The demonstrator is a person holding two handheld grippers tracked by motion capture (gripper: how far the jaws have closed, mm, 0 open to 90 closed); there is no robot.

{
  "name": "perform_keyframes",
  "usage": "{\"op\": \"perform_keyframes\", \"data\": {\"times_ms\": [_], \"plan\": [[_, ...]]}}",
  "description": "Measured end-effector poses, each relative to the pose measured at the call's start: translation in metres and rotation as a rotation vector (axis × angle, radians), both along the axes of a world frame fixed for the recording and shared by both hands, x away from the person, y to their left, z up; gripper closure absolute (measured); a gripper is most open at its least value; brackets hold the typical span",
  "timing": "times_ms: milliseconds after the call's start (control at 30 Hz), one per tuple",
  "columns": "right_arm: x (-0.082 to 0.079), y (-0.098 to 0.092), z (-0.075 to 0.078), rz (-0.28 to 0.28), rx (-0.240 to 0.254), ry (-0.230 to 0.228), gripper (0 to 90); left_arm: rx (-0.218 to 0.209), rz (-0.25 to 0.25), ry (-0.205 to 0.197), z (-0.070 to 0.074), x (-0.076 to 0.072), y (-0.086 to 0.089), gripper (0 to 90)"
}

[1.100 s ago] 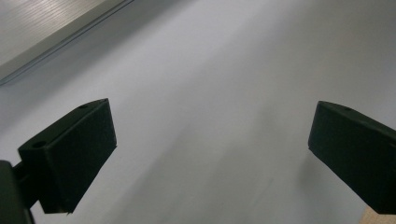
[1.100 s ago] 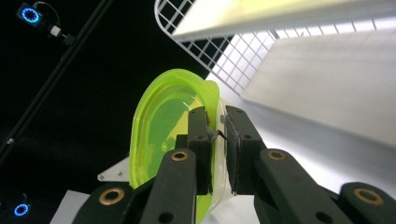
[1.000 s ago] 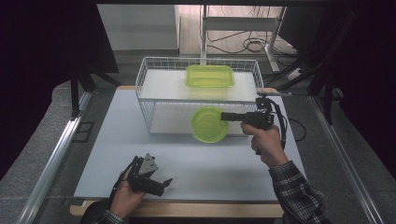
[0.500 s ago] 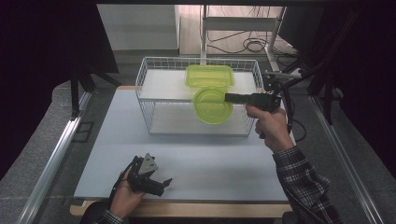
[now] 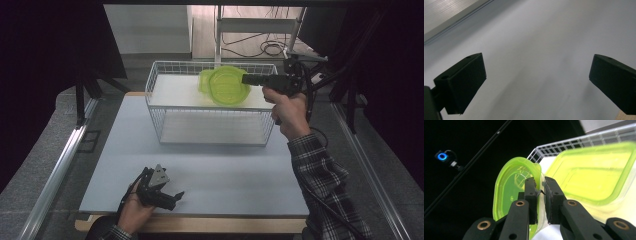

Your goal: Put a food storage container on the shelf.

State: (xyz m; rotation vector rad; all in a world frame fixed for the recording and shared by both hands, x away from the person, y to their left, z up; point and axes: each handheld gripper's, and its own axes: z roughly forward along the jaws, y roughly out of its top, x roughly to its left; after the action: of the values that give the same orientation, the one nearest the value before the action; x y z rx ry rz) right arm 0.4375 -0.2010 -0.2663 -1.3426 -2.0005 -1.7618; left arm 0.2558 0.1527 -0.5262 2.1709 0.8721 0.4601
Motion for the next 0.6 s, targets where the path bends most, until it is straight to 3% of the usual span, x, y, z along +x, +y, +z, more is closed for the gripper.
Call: {"op": "perform_keyframes", "data": {"times_ms": [600], "plan": [[0.039, 0.016, 0.008, -0.142, -0.054, -0.014, 81.3, 0.014, -0.006, 0.005, -0.001, 0.000, -0.001, 0.7]]}}
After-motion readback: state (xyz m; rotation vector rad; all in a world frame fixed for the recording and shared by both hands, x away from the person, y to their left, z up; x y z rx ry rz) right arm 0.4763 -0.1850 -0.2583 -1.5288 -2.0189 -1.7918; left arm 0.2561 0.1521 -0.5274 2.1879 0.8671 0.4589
